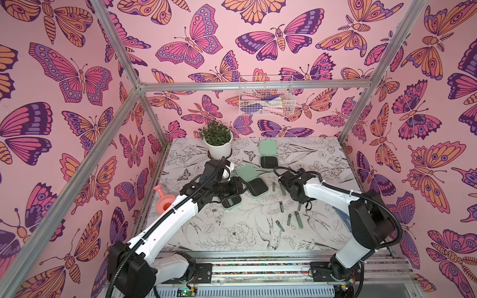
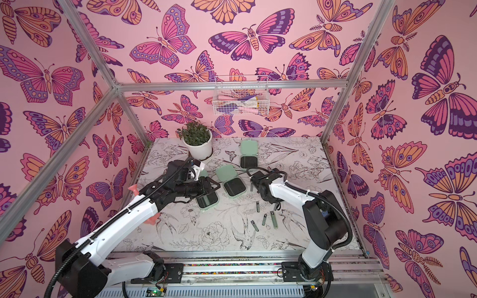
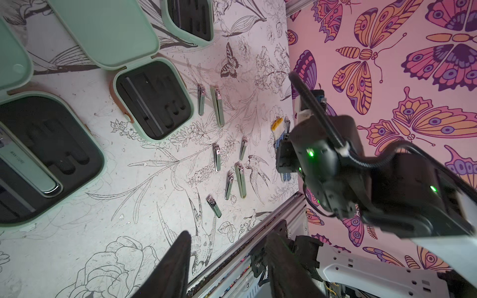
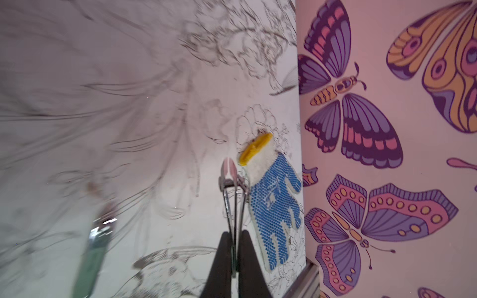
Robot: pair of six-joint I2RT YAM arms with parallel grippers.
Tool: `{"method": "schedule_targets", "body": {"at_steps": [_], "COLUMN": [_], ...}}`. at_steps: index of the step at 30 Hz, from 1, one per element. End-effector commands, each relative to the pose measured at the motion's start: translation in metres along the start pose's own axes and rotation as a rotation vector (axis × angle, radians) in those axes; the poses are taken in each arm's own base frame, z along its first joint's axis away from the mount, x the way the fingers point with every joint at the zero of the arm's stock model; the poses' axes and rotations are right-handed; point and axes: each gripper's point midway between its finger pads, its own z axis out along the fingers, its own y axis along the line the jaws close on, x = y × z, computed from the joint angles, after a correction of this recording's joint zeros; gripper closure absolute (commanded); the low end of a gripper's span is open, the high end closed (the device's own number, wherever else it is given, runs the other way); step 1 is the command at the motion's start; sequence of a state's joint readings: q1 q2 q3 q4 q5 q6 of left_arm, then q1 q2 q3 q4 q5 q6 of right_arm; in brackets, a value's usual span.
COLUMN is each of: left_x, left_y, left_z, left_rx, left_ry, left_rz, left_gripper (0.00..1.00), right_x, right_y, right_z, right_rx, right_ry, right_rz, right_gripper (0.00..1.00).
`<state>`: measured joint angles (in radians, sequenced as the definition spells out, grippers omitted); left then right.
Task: Organize nail clipper sets
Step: Place the nail clipper at the center of the board.
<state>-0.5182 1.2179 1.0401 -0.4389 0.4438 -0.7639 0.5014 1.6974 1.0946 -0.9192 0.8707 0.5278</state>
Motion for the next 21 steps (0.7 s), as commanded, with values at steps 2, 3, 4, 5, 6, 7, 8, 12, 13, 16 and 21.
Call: {"method": "schedule_targets", "body": {"at_steps": [2, 3, 4, 5, 6, 7, 8, 12, 13, 16, 21], "left_x": [0.004, 0.003, 0.003, 0.003, 0.002, 0.002, 0.001, 0.000, -0.001, -0.001, -0.003], "left_y": [0.005, 0.004, 0.003, 0.003, 0.004, 0.004, 0.002, 0.011, 0.012, 0.017, 0.025], "left_z": [0.002, 0.002, 0.003, 0.005, 0.006, 0.007, 0.007, 0.020, 0.022, 0.026, 0.030], "left_rx": [-0.024, -0.020, -0.019, -0.019, -0.021, -0.023, -0.020, -0.046, -0.049, -0.060, -0.078], "left_ry": [0.024, 0.029, 0.034, 0.036, 0.039, 0.040, 0.038, 0.068, 0.070, 0.078, 0.085], "left_rz": [0.024, 0.028, 0.032, 0.034, 0.037, 0.038, 0.044, 0.033, 0.033, 0.029, 0.021], "left_gripper": [0.50, 0.50, 0.50, 0.50, 0.50, 0.50, 0.50, 0.50, 0.50, 0.50, 0.51], "right_x": [0.007, 0.006, 0.004, 0.003, 0.001, -0.002, -0.005, -0.017, -0.019, -0.027, -0.043], "right_y": [-0.034, -0.040, -0.044, -0.045, -0.044, -0.043, -0.043, -0.038, -0.035, -0.026, -0.017], "right_z": [0.047, 0.057, 0.067, 0.074, 0.082, 0.089, 0.097, 0.129, 0.135, 0.155, 0.178], "right_rx": [0.110, 0.127, 0.134, 0.123, 0.097, 0.081, 0.065, 0.035, 0.028, 0.002, -0.022], "right_ry": [0.129, 0.156, 0.176, 0.193, 0.208, 0.215, 0.228, 0.292, 0.305, 0.338, 0.375], "right_rz": [0.048, 0.047, 0.050, 0.056, 0.070, 0.082, 0.089, 0.078, 0.071, 0.056, 0.023], "right_gripper": [1.00, 1.00, 1.00, 1.00, 1.00, 1.00, 1.00, 1.00, 1.00, 1.00, 1.00]}}
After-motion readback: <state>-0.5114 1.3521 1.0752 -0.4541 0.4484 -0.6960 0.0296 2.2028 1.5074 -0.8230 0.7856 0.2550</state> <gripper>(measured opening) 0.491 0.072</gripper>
